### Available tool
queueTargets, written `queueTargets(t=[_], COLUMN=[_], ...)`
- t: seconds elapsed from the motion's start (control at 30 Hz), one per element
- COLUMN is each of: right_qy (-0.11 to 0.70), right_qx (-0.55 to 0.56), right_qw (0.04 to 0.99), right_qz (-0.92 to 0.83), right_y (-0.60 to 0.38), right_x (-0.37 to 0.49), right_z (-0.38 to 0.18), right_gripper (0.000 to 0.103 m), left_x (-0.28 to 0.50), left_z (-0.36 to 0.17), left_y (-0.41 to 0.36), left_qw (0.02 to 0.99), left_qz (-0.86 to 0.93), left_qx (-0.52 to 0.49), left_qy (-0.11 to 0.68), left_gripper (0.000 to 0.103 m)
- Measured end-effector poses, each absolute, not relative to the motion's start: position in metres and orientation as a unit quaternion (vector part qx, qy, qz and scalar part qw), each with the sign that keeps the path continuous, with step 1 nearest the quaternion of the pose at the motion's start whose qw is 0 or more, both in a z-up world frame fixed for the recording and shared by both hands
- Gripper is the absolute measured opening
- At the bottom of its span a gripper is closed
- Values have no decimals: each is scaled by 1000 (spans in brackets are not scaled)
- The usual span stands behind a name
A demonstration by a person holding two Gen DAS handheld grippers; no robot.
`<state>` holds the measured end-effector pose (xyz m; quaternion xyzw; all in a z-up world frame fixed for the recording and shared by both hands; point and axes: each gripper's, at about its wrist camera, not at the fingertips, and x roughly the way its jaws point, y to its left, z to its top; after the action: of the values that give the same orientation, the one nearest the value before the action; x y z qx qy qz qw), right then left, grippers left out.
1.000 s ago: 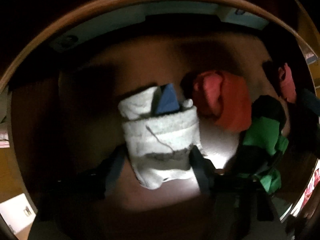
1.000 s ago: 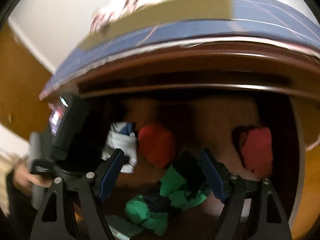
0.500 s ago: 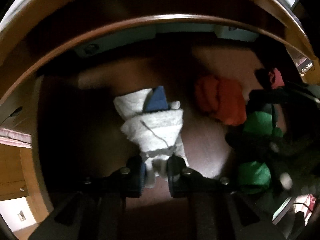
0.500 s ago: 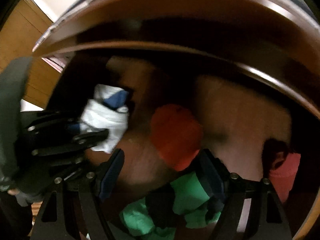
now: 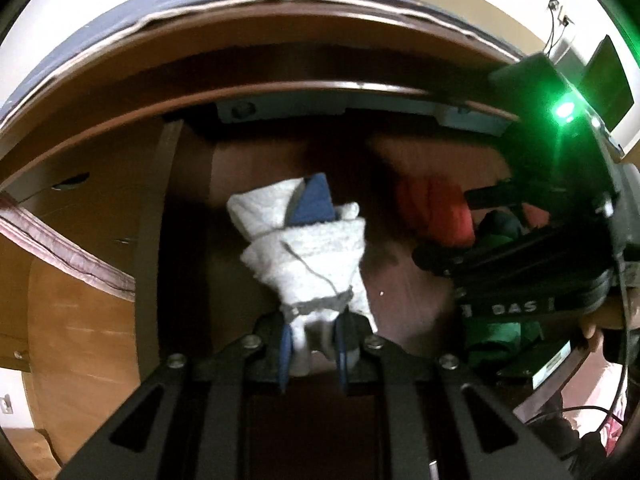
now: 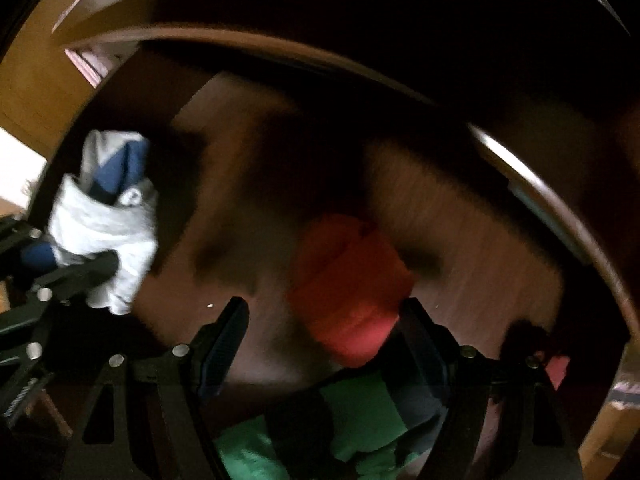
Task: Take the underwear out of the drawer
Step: 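Grasp the grey-and-navy sock with the left tool while the right tool grasps the red sock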
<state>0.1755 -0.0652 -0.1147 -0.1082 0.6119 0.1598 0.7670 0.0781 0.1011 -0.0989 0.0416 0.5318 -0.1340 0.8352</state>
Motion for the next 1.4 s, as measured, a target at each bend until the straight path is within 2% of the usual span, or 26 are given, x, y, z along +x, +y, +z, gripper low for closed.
queueTargets(t=[0.13,0.17,0.23,0.33,0.47,0.53,0.8,1.1,1.3,1.4], right_qy=[629,633,632,625,622,623,592,505,439,414], right_qx=[-140,-145,-152,-165,-169,-156,-45,134,201,198], right_qw=[746,741,741,743,743,745,776,823,855,872], right_qz=[170,170,168,175,179,182,212,222,189,170], right_y=[-51,-50,-45,-47,-53,-60,-95,-140,-169,-169], right_x=[181,181,188,189,191,192,176,113,69,56], right_z=[-125,-127,-128,-126,-123,-118,-78,-44,-24,-24], right_gripper=[77,73,55,44,37,28,26,27,27,27], left_x=[72,70,69,65,64,62,59,50,41,33], left_z=[-91,-90,-91,-87,-84,-81,-76,-66,-57,-49], left_y=[97,97,93,92,90,87,82,81,73,65], left_qw=[845,847,850,853,856,858,865,872,880,886], left_qz=[-122,-122,-121,-122,-128,-131,-146,-174,-180,-182], left_qx=[56,56,56,63,59,61,55,10,-9,-2], left_qy=[517,514,510,503,498,493,476,457,440,427], left_gripper=[15,15,15,15,15,15,15,15,15,15])
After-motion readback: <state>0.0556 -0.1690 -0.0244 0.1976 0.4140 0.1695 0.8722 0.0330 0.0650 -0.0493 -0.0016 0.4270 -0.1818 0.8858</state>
